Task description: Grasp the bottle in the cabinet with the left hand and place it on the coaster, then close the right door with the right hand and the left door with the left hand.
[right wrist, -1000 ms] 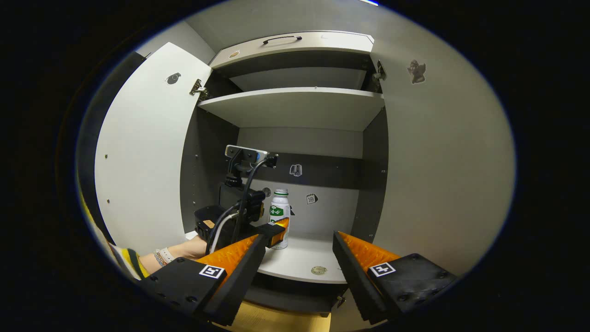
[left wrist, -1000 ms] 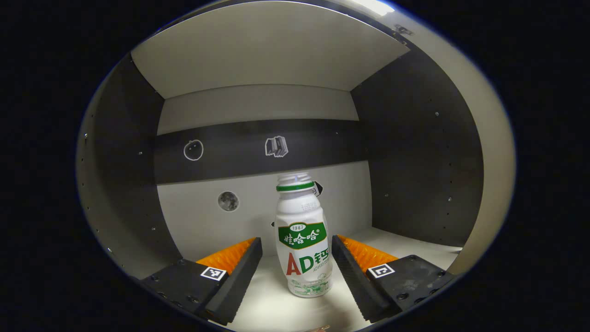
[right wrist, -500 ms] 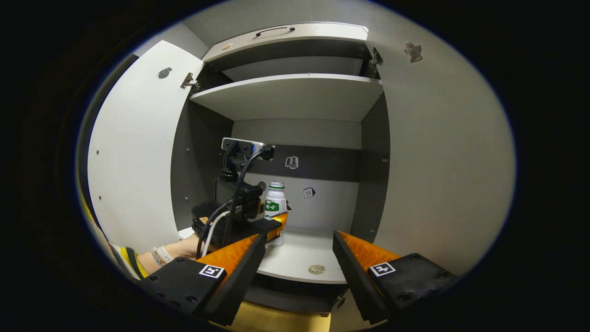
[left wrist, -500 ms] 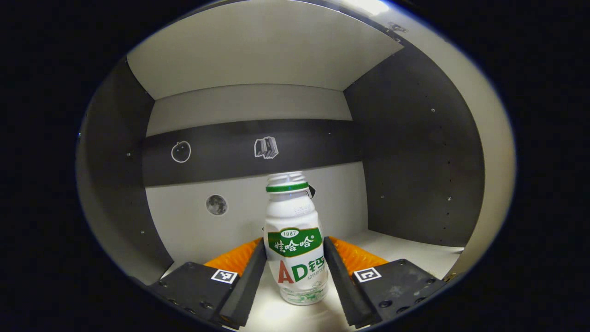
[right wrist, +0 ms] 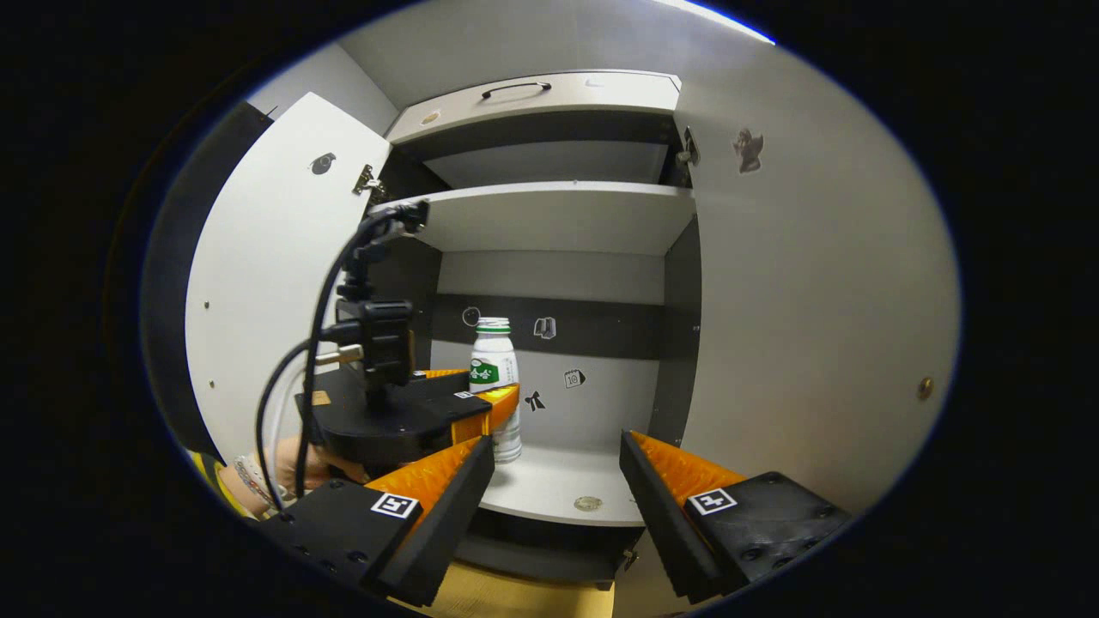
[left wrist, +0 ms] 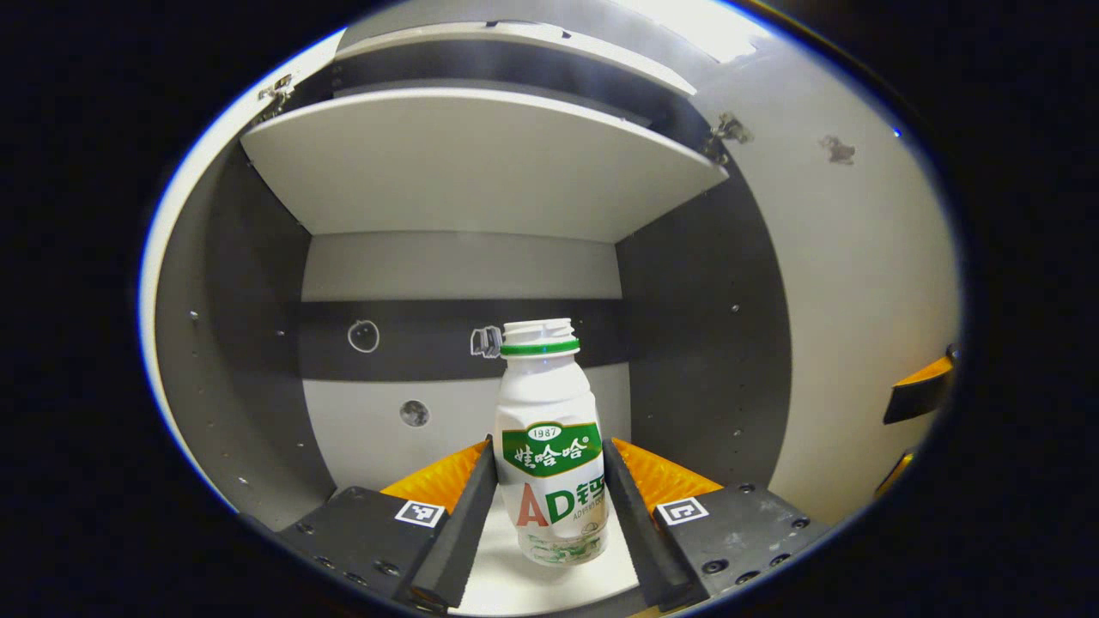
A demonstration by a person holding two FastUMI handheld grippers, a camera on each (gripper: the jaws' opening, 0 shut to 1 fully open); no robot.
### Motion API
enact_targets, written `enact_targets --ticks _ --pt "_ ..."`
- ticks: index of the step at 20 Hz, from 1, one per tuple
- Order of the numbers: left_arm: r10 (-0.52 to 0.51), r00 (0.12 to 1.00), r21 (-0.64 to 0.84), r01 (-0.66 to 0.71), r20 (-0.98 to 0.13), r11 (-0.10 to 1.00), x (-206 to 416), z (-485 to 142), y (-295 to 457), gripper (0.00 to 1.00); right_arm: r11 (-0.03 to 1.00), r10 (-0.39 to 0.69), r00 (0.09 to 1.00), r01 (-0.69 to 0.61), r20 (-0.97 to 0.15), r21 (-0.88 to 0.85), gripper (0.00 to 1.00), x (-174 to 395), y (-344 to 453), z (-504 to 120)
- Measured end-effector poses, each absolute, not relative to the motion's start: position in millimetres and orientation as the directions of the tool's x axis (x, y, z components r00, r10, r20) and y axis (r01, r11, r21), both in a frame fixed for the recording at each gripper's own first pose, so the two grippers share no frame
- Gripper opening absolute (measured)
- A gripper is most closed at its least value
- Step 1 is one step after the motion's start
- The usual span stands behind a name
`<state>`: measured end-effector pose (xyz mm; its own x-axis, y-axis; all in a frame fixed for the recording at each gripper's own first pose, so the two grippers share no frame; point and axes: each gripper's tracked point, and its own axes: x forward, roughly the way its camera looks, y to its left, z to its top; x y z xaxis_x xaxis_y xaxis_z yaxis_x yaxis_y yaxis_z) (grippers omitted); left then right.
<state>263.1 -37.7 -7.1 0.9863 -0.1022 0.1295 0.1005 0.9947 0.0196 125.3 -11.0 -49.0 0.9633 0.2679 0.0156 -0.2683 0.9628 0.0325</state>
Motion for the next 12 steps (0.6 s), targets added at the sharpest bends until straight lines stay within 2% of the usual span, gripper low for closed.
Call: enact_targets --ticks 5,12 --pt "-0.106 0.987 0.001 0.107 0.118 0.994 177 -16 -39 0.76 0.973 0.227 0.974 -0.228 0.028 0.034 0.98 100 -13 -41" --pt "-0.170 0.983 -0.015 0.172 0.075 0.985 61 -65 -59 0.75 0.997 0.076 0.997 -0.076 0.018 0.012 0.98 56 -30 -41"
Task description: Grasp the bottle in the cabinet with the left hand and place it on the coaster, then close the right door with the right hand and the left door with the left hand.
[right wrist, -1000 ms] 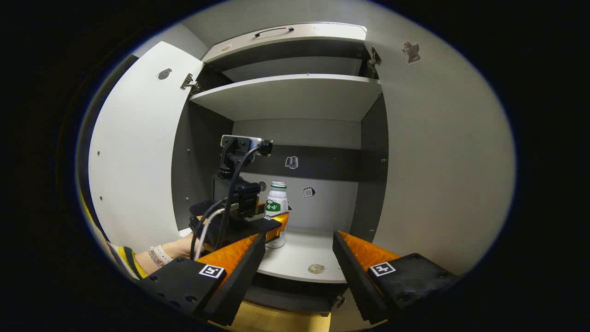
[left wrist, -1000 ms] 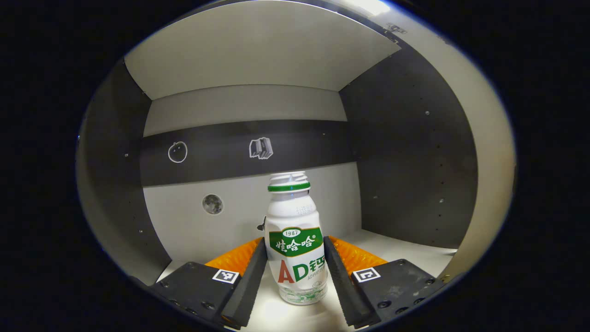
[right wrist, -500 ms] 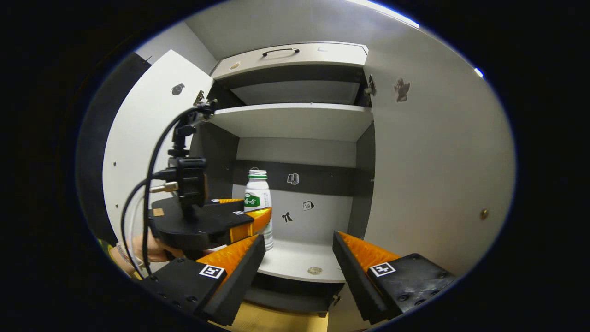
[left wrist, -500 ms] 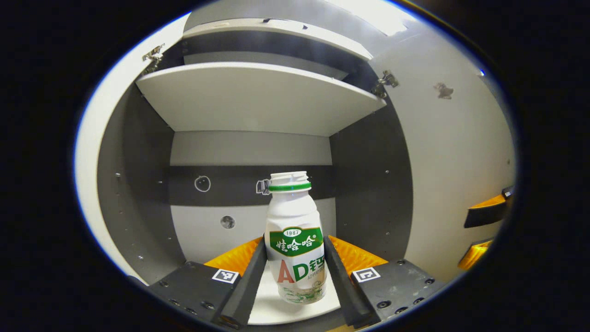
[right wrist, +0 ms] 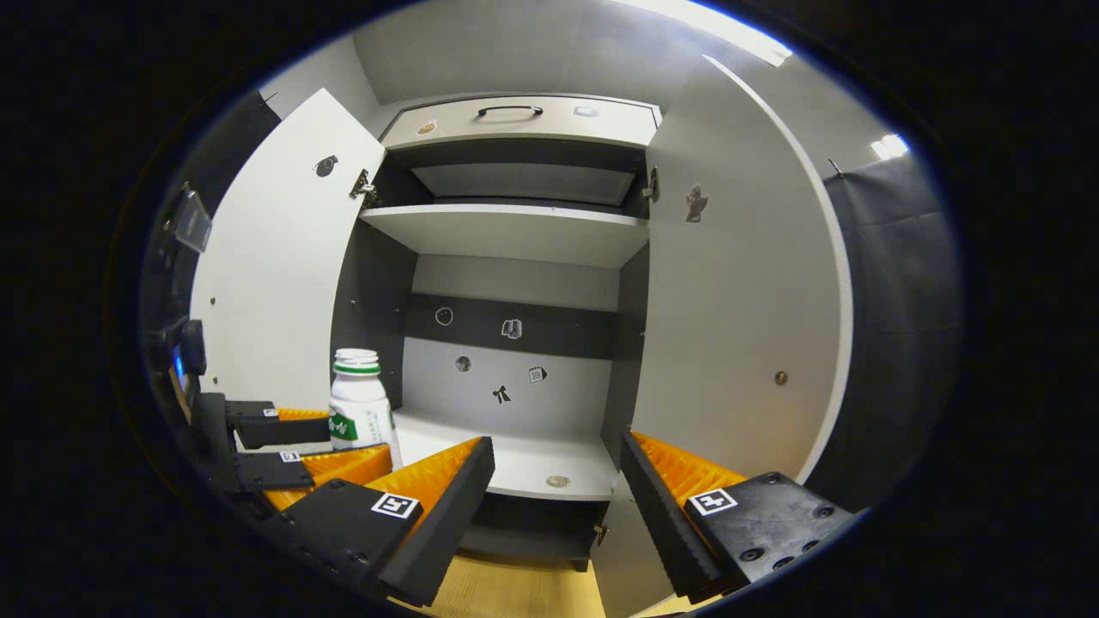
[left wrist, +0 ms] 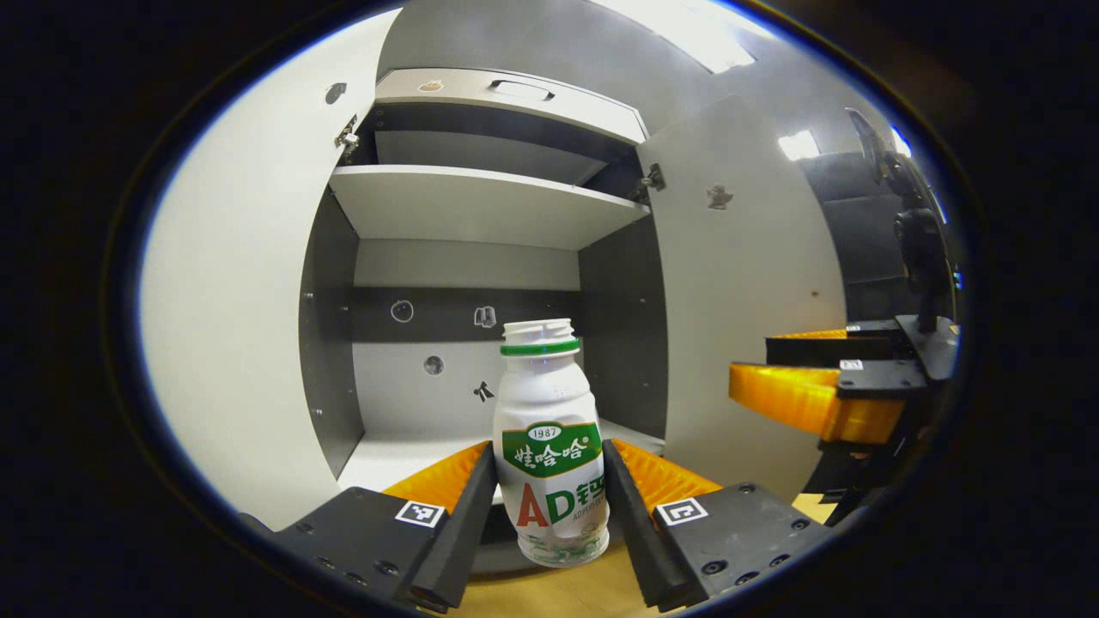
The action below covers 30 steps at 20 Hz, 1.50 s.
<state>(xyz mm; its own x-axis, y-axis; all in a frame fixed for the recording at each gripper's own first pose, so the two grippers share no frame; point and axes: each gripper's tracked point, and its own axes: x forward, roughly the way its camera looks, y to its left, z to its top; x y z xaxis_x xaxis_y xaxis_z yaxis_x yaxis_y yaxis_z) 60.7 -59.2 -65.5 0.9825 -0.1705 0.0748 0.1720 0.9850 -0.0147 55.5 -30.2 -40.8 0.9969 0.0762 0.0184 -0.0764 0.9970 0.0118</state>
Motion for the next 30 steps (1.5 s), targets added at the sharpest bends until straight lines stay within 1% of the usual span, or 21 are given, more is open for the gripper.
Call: enact_targets --ticks 2,3,6,9,12,15,17,20,23,26,29,30 --pt "-0.158 0.983 -0.019 0.160 0.096 0.987 35 -83 -66 0.75 0.998 0.054 0.998 -0.054 0.015 0.032 0.98 42 -31 -46" --pt "-0.142 0.986 -0.026 0.145 0.084 0.989 23 -95 -70 0.75 0.998 0.060 0.998 -0.060 -0.001 0.038 0.98 34 -28 -52" --pt "-0.095 0.994 -0.041 0.098 0.050 0.994 -11 -129 -86 0.75 0.992 0.107 0.994 -0.106 -0.019 0.065 0.98 21 -22 -65" --pt "-0.034 0.999 -0.036 0.036 0.036 0.999 -34 -167 -103 0.75 0.988 0.146 0.989 -0.144 -0.039 0.048 0.98 11 -26 -92" --pt "0.009 1.000 -0.048 -0.009 0.009 0.999 -56 -218 -124 0.75 0.980 0.193 0.979 -0.191 -0.062 0.048 0.98 -1 -29 -124" --pt "0.077 0.997 -0.042 -0.077 -0.019 0.996 -71 -276 -131 0.75 0.976 0.215 0.973 -0.211 -0.079 0.062 0.98 -10 -32 -158" --pt "0.103 0.994 -0.027 -0.104 -0.031 0.994 -76 -308 -133 0.75 0.975 0.218 0.972 -0.214 -0.091 0.059 0.98 -16 -34 -177" --pt "0.117 0.992 -0.020 -0.118 -0.045 0.993 -77 -341 -135 0.75 0.975 0.221 0.968 -0.215 -0.118 0.058 0.98 -25 -34 -202" --pt "0.124 0.992 0.000 -0.124 -0.022 0.992 -73 -356 -133 0.75 0.973 0.229 0.962 -0.228 -0.150 0.028 0.98 -32 -34 -226" --pt "0.138 0.990 0.021 -0.137 -0.042 0.990 -67 -377 -132 0.75 0.970 0.242 0.953 -0.241 -0.181 0.029 0.98 -31 -29 -245" --pt "0.152 0.986 -0.013 -0.153 -0.068 0.988 -69 -394 -131 0.75 0.968 0.250 0.947 -0.249 -0.199 0.032 0.98 -28 -26 -251" --pt "0.156 0.987 -0.016 -0.157 -0.048 0.987 -69 -389 -131 0.75 0.968 0.248 0.949 -0.248 -0.193 0.023 0.98 -27 -27 -250"
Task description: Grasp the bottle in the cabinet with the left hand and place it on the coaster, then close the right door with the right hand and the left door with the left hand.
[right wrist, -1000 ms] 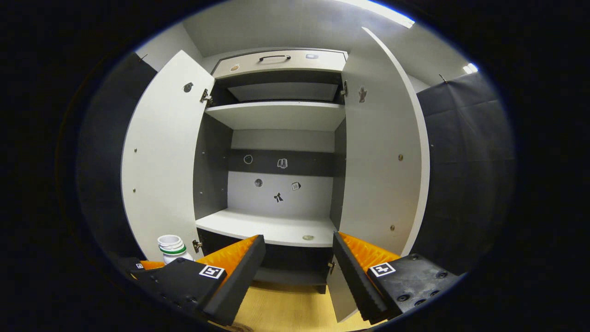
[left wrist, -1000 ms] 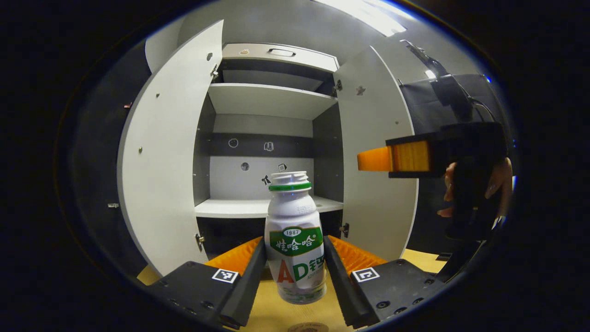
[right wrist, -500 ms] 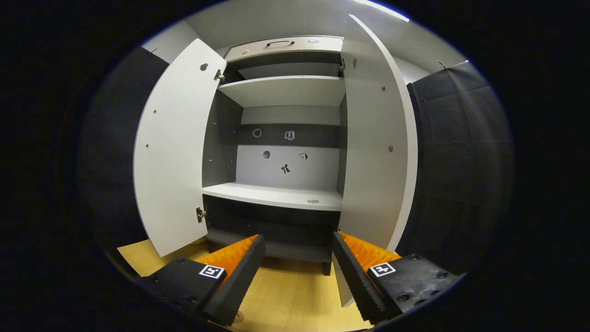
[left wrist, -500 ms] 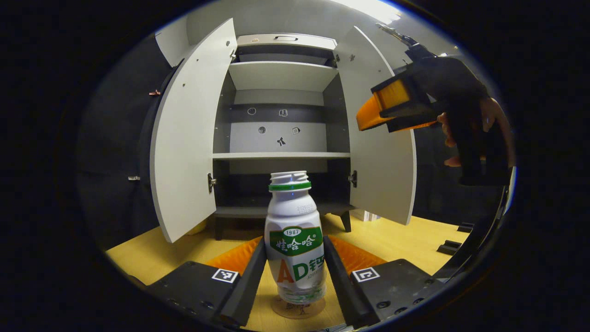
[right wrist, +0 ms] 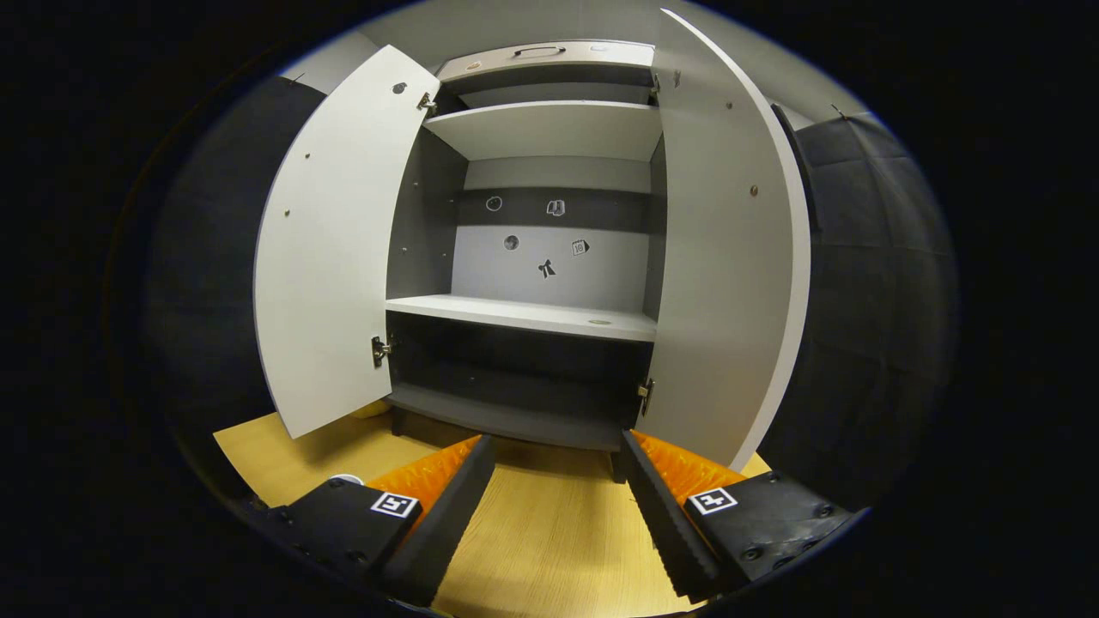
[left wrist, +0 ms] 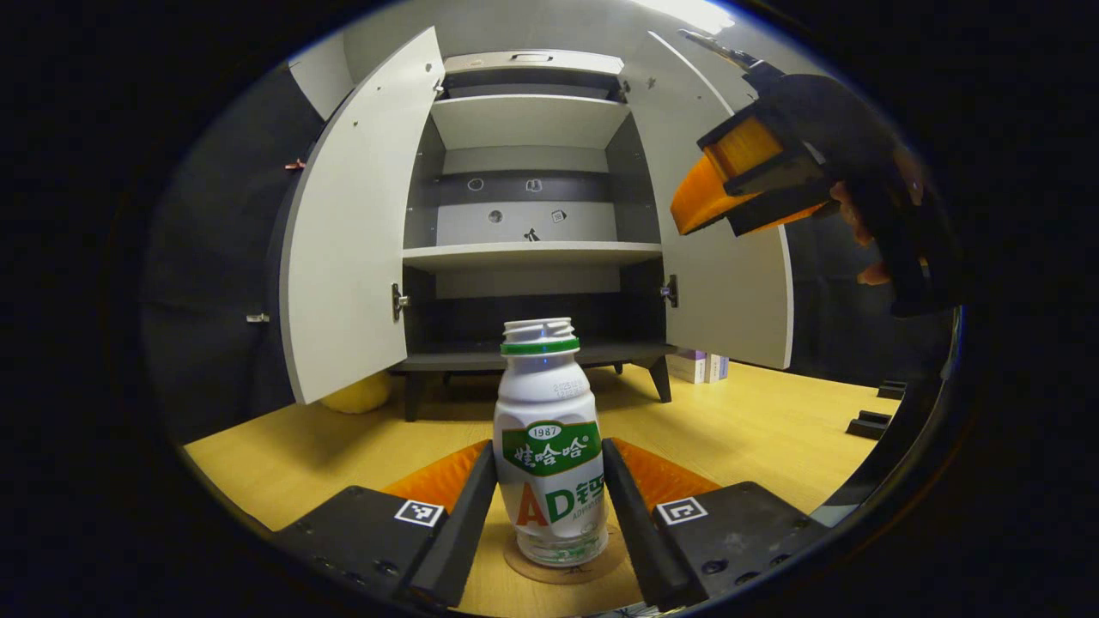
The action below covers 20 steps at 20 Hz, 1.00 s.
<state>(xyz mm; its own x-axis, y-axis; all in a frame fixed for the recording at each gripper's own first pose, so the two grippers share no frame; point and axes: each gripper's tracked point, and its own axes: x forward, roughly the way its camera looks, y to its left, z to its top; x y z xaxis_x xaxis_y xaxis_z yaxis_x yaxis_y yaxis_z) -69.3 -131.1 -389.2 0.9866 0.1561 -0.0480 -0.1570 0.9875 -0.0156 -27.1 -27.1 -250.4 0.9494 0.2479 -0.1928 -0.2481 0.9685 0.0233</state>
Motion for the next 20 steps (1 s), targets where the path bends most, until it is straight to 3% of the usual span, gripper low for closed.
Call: enact_targets --ticks 6,7,8,15,20 --pt "0.100 0.992 -0.008 -0.101 -0.075 0.995 -67 -403 -150 0.80 0.964 0.261 0.947 -0.265 -0.189 0.003 0.98 -28 -25 -252" --pt "0.104 0.992 0.007 -0.103 -0.074 0.995 -66 -403 -151 0.95 0.963 0.265 0.945 -0.270 -0.191 0.001 0.98 -29 -23 -251" --pt "0.106 0.992 0.023 -0.105 -0.069 0.994 -68 -397 -152 0.98 0.963 0.263 0.946 -0.268 -0.188 -0.003 0.98 -29 -24 -248" --pt "0.113 0.992 0.039 -0.110 -0.064 0.993 -60 -348 -135 0.96 0.972 0.232 0.959 -0.234 -0.160 0.009 0.98 -32 -32 -201" --pt "0.037 0.999 0.050 -0.036 -0.020 0.998 -48 -249 -111 0.96 0.987 0.160 0.982 -0.158 -0.098 0.030 0.98 -32 -48 -127"
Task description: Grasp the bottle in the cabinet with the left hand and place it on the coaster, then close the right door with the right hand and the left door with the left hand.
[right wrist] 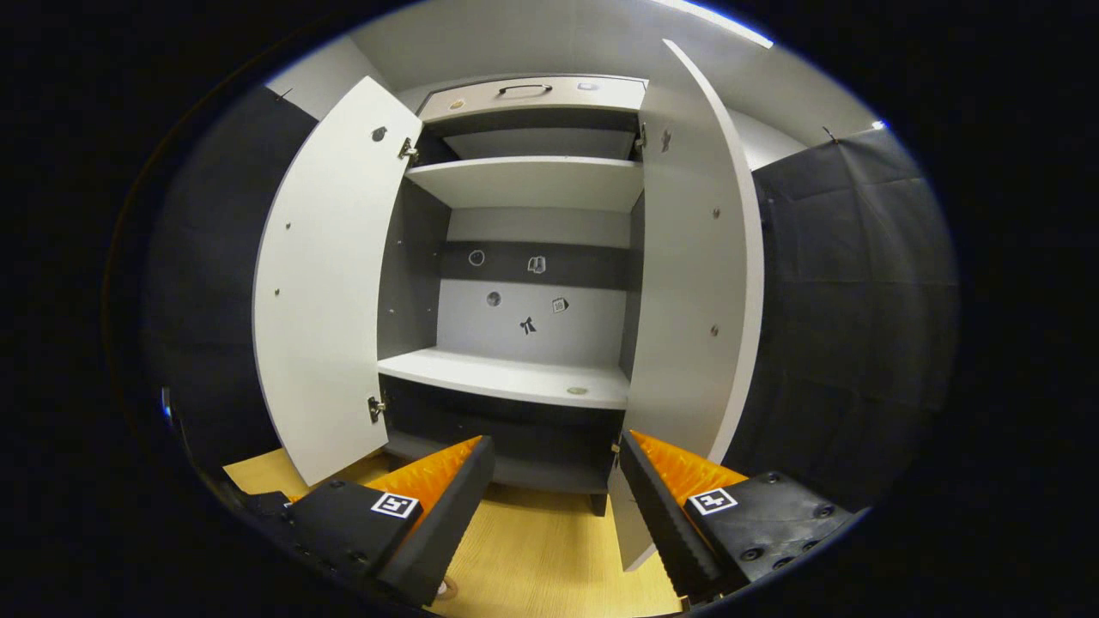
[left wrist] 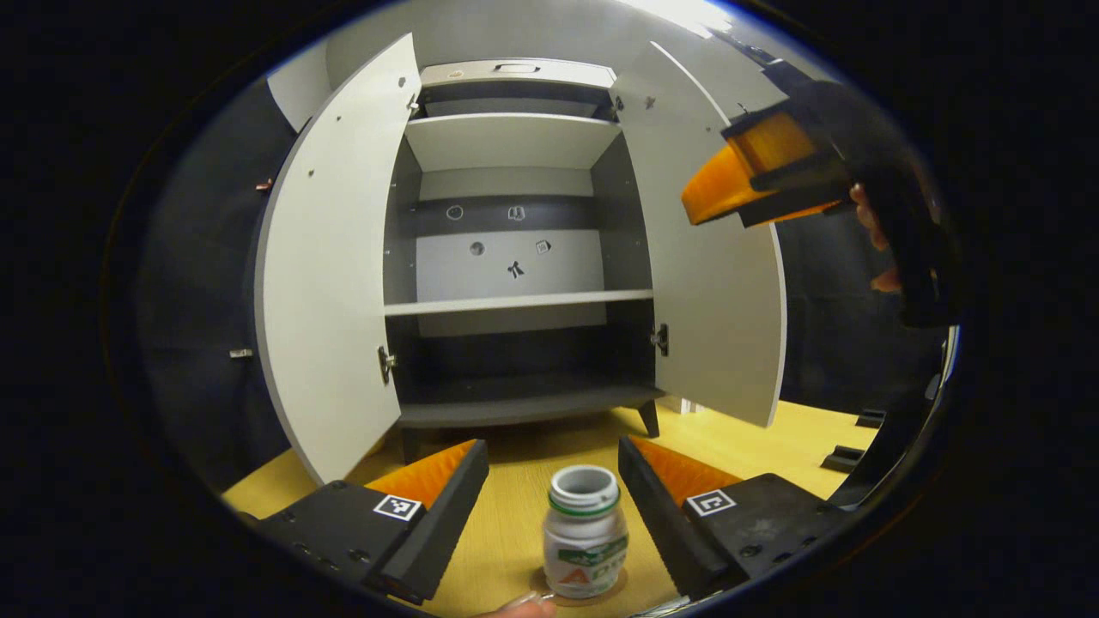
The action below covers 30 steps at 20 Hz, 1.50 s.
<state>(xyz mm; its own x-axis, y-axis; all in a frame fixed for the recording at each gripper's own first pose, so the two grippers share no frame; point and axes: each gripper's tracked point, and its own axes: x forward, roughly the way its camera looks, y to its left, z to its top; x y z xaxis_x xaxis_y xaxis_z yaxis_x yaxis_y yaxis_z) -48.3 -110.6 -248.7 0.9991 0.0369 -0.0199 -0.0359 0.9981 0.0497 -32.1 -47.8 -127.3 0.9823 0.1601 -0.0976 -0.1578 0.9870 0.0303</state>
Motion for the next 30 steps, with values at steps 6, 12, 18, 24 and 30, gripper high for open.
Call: enact_targets --ticks 6,12,18,24,30 --pt "-0.211 0.977 0.038 0.210 0.036 0.977 -38 -124 -120 0.96 0.997 -0.072 0.992 0.075 -0.104 0.033 0.98 -53 -107 -79" --pt "-0.328 0.944 -0.009 0.328 0.038 0.945 -41 -79 -125 0.96 0.960 -0.270 0.960 0.274 -0.080 0.051 0.98 -60 -191 -61" --pt "-0.218 0.976 -0.067 0.218 0.007 0.974 -23 -63 -113 0.96 0.977 -0.197 0.979 0.201 -0.058 0.068 0.98 -12 -232 -47" --pt "-0.010 1.000 -0.088 0.010 -0.006 0.996 -8 -60 -89 0.96 0.994 0.035 0.995 -0.024 -0.098 0.109 0.98 30 -219 -61" --pt "0.119 0.993 -0.114 -0.120 -0.015 0.986 -13 -59 -82 0.98 0.976 0.178 0.977 -0.160 -0.116 0.148 0.95 42 -204 -72"
